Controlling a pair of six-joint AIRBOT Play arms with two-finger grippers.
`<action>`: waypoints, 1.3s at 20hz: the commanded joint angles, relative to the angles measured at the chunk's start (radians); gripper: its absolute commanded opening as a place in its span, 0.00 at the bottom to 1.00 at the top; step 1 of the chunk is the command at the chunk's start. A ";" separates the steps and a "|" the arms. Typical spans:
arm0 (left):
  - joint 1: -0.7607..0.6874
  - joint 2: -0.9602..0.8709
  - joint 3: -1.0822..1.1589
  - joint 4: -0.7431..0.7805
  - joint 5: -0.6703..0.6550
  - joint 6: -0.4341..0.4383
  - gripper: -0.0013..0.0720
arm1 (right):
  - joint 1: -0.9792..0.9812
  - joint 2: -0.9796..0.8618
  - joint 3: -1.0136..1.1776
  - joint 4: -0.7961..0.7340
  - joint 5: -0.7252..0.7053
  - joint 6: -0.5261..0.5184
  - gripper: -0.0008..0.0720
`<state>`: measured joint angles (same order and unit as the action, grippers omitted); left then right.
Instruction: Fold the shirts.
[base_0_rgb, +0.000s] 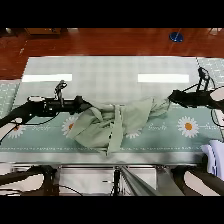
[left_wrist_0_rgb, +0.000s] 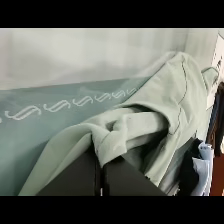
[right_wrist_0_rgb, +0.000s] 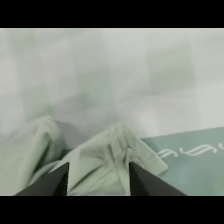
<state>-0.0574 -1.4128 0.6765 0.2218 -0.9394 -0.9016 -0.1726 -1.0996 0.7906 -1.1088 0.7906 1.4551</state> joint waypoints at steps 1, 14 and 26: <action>-0.001 -0.008 0.002 -0.002 -0.041 0.020 0.06 | 0.000 0.105 0.024 0.014 0.019 -0.005 0.64; 0.443 0.233 0.120 0.401 -0.462 -0.171 0.53 | 0.000 0.156 0.057 -0.045 0.276 -0.095 0.64; 0.206 0.445 -0.197 0.752 -0.386 -0.220 0.85 | 0.000 0.100 0.057 -0.131 0.301 -0.106 0.75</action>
<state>0.2325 -0.9699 0.5541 0.9329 -1.4200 -1.1477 -0.1726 -0.9714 0.8471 -1.2259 1.0782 1.3537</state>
